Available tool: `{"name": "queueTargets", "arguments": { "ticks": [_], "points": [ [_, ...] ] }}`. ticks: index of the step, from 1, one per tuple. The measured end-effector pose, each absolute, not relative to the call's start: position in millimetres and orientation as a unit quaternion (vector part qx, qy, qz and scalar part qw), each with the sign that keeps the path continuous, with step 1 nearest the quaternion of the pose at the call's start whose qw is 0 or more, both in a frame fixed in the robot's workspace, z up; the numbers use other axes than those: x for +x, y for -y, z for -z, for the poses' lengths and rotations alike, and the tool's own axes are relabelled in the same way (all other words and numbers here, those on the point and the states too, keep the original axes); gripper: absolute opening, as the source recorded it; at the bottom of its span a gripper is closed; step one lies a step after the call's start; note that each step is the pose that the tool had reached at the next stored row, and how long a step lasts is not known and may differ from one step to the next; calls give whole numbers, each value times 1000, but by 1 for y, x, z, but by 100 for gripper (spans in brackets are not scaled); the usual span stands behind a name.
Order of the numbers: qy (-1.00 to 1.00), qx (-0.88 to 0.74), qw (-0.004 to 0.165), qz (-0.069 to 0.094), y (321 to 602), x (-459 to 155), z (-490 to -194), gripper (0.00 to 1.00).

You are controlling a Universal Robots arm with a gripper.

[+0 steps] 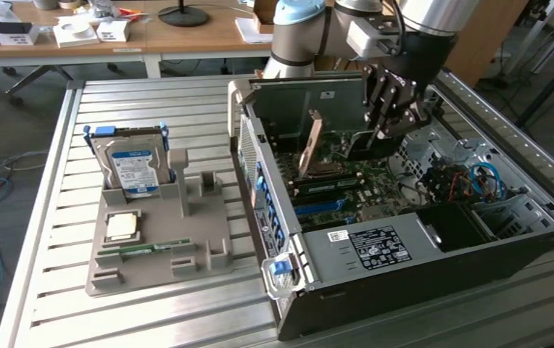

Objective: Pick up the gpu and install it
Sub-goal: 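Insert the gpu into the slot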

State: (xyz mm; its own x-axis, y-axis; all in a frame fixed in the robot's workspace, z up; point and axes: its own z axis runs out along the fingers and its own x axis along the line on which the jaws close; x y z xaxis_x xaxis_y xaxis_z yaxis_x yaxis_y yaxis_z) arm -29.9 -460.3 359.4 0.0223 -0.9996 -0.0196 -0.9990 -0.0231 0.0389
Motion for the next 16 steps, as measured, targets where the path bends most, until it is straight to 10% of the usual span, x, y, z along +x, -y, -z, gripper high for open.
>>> {"name": "queueTargets", "arguments": {
  "ticks": [16],
  "points": [
    [705,709,7,21,461,-30,-332,26]
  ]
}}
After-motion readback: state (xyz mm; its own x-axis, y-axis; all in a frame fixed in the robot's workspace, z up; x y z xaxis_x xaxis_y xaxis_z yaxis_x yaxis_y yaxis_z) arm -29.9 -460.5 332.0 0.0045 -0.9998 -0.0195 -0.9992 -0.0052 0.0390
